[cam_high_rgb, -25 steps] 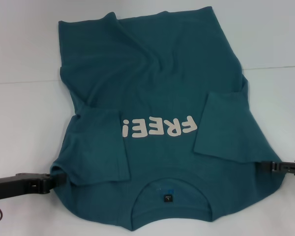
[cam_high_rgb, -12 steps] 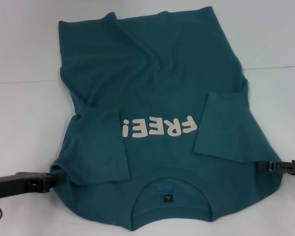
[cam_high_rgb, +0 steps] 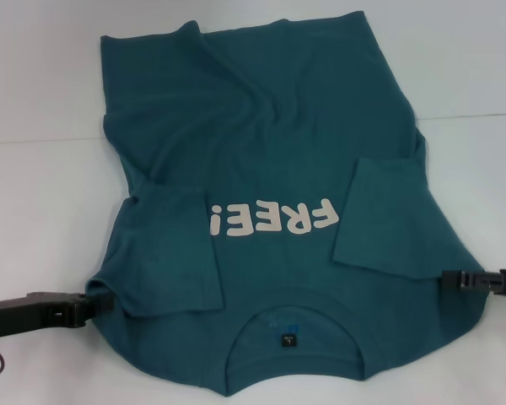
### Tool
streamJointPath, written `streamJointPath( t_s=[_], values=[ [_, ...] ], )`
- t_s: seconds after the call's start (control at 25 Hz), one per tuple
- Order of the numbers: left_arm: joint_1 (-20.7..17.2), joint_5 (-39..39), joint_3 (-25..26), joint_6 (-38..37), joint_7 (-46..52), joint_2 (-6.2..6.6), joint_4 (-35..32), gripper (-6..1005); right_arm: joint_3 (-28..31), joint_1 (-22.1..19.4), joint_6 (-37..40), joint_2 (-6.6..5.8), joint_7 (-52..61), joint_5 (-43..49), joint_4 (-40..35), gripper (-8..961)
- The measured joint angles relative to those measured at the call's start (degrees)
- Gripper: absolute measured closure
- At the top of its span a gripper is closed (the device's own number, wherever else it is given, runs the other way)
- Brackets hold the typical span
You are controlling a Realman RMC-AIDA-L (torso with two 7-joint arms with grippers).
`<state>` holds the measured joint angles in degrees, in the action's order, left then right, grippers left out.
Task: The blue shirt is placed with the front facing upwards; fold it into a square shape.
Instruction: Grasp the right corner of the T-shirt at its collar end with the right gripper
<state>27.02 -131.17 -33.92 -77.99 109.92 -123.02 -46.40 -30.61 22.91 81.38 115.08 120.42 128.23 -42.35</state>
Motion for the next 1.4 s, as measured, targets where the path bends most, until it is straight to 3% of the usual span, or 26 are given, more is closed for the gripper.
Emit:
streamJointPath(
  t_s=[0.4, 1.12, 1.36, 1.4],
  values=[
    [0.01, 0.29, 0.00, 0.10, 0.00, 0.07, 0.00, 992, 0.19, 0.93, -1.52, 0.59, 0.18, 0.00, 0.07, 101],
    [0.14, 0.32, 0.00, 0.20, 0.03, 0.16, 0.00, 993, 0.06, -0.39, -1.57, 0.30, 0.42, 0.35, 0.08, 131],
    [0.14, 0.32, 0.00, 0.41, 0.03, 0.22, 0.00, 992, 0.19, -0.40, -2.12, 0.31, 0.38, 0.35, 0.08, 335],
    [0.14, 0.32, 0.00, 0.43, 0.03, 0.22, 0.00, 992, 0.20, -0.42, -2.22, 0.32, 0.38, 0.35, 0.08, 455]
  ],
)
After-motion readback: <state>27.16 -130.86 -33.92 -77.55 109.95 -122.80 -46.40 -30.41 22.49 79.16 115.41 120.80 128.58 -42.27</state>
